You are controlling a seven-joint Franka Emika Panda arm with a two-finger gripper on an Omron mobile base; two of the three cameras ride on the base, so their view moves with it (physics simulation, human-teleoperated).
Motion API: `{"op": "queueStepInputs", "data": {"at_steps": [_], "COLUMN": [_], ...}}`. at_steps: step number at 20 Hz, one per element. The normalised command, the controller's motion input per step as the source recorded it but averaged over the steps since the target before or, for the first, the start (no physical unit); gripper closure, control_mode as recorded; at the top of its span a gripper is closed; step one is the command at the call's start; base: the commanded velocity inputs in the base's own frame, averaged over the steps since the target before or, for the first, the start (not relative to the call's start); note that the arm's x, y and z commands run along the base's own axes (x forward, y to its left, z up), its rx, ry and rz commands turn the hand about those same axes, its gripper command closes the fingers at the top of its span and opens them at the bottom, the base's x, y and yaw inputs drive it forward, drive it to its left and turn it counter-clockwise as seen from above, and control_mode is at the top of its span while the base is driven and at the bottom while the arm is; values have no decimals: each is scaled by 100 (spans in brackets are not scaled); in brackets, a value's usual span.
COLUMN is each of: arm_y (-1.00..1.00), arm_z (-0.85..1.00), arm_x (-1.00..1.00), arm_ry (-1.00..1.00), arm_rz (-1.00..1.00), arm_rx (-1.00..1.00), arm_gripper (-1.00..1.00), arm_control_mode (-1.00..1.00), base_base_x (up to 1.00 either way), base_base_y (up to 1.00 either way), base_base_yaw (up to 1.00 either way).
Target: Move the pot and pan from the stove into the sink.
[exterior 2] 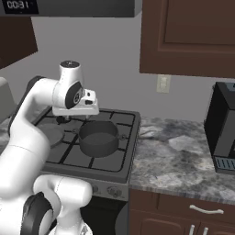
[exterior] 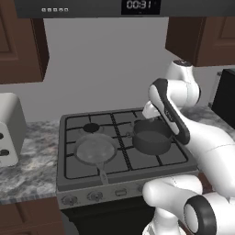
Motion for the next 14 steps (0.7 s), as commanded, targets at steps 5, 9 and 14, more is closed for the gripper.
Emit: {"op": "queueStepInputs", "data": {"at_steps": [5, 9, 14], "arm_y": [0, 0, 0], "arm_z": [-29, -31, -34], "arm_x": [1, 5, 20], "arm_ry": [2, 2, 0], "arm_rz": [12, 11, 10], "arm_rx": [-6, -8, -7], "arm_gripper": [-100, -100, -100], "arm_control_mode": [-100, -100, -100], "base_base_x": [0, 0, 0], "base_base_y": [0, 0, 0], "base_base_yaw": [0, 0, 0]}}
